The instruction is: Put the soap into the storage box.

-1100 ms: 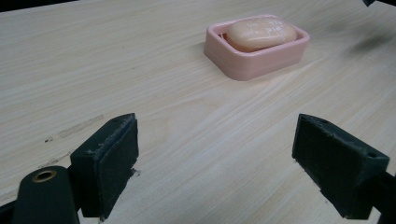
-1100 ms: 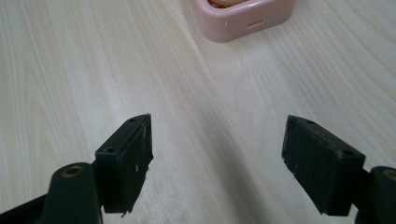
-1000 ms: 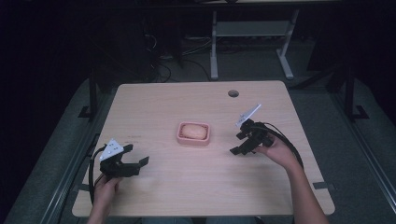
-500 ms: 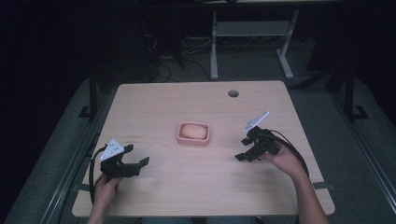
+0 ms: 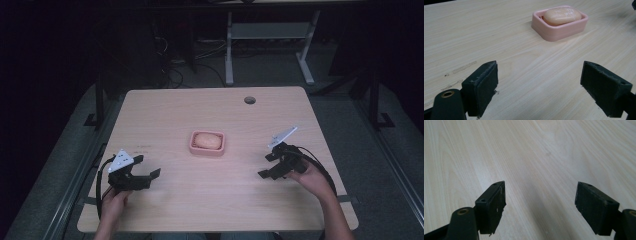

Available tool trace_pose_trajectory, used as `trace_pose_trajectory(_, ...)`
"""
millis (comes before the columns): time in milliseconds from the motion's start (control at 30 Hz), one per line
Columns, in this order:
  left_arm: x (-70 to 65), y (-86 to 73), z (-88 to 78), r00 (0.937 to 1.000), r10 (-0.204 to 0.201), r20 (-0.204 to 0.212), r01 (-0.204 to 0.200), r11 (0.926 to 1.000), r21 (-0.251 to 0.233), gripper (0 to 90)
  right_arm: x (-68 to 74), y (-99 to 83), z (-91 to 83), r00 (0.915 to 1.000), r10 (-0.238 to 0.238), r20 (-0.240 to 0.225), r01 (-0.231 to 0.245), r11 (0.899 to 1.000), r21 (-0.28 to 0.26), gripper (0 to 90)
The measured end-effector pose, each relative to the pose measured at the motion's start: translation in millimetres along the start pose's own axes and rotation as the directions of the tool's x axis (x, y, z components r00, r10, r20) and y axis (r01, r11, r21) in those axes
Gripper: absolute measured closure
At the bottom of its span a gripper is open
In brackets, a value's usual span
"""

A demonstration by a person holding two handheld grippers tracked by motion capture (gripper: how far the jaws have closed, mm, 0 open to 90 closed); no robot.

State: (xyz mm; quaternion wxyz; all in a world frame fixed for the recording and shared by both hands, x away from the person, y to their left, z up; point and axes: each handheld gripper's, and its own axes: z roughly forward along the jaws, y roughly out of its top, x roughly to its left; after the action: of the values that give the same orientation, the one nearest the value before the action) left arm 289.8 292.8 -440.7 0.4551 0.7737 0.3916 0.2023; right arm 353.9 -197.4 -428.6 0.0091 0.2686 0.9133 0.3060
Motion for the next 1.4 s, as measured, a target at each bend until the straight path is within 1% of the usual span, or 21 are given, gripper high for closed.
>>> trace_pose_trajectory(33,0.0,0.0,0.0,1.0,0.0,0.0,0.0,1.0,0.0,14.2,0.0,0.0,0.0,1.0,0.0,0.0,0.0,1.0,0.0,24.2)
trace_pose_trajectory(133,-0.1,-0.1,0.3,1.0,0.001,0.0,-0.001,1.0,0.001,14.3,1.5,-7.7,-1.7,0.9998,0.016,0.008,-0.016,1.0,-0.001,24.2)
trace_pose_trajectory(300,-1.1,-0.1,1.2,1.0,-0.004,0.003,0.004,1.0,-0.002,14.3,3.4,-16.7,-3.3,0.9995,0.031,0.01,-0.031,0.999,-0.01,24.2)
trace_pose_trajectory(500,-2.0,-0.2,1.9,1.0,0.002,0.005,-0.002,1.0,0.002,14.3,5.4,-27.1,-4.8,0.9987,0.047,0.022,-0.047,0.999,-0.011,24.2)
trace_pose_trajectory(533,-2.3,-0.2,2.0,1.0,0.002,0.007,-0.002,1.0,0.001,14.3,5.7,-32.1,-5.3,0.9981,0.057,0.022,-0.057,0.998,-0.015,24.2)
trace_pose_trajectory(567,-2.3,-0.2,2.0,1.0,0.002,0.007,-0.002,1.0,0.001,14.3,5.7,-32.1,-5.3,0.9981,0.057,0.022,-0.057,0.998,-0.015,24.2)
trace_pose_trajectory(600,-2.7,-0.2,2.3,1.0,0.0,0.009,0.0,1.0,0.002,14.3,6.0,-35.8,-5.7,0.9976,0.064,0.026,-0.063,0.998,-0.018,24.2)
trace_pose_trajectory(700,-3.0,-0.3,2.8,0.9999,0.0,0.011,0.0,1.0,0.001,14.3,6.3,-39.8,-6.3,0.9976,0.065,0.025,-0.065,0.998,-0.021,24.2)
trace_pose_trajectory(867,-3.3,-0.1,3.1,0.9998,0.013,0.017,-0.014,0.9998,0.018,14.3,9.8,-51.8,-8.8,0.9954,0.09,0.031,-0.09,0.996,-0.026,24.2)
trace_pose_trajectory(900,-4.2,-0.2,3.8,0.9998,0.003,0.019,-0.003,1.0,0.008,14.3,10.2,-53.2,-9.2,0.9951,0.093,0.033,-0.092,0.995,-0.028,24.2)
trace_pose_trajectory(1000,-4.1,-0.2,3.8,0.9997,0.01,0.021,-0.01,0.9999,0.011,14.2,11.6,-58.5,-9.6,0.9945,0.099,0.033,-0.098,0.995,-0.035,24.2)
trace_pose_trajectory(1100,-4.4,-0.2,4.1,0.9997,0.01,0.022,-0.01,0.9999,0.01,14.3,12.5,-63.6,-9.0,0.9948,0.095,0.037,-0.093,0.995,-0.037,24.2)
trace_pose_trajectory(1133,-4.1,-0.2,3.7,0.9996,0.018,0.024,-0.018,0.9997,0.016,14.3,13.2,-64.9,-9.1,0.9942,0.101,0.037,-0.099,0.994,-0.037,24.2)
trace_pose_trajectory(1233,-4.4,-0.1,3.8,0.9995,0.016,0.027,-0.016,0.9997,0.016,14.3,14.6,-67.9,-9.0,0.9942,0.102,0.034,-0.1,0.994,-0.042,24.2)
trace_pose_trajectory(1267,-4.8,-0.1,3.8,0.9995,0.015,0.029,-0.015,0.9997,0.018,14.3,16.8,-71.0,-9.3,0.9933,0.11,0.034,-0.109,0.993,-0.043,24.2)
trace_pose_trajectory(1400,-5.0,-0.2,4.4,0.9994,0.021,0.028,-0.021,0.9996,0.017,14.2,20.2,-76.8,-9.0,0.9922,0.119,0.036,-0.117,0.992,-0.047,24.1)
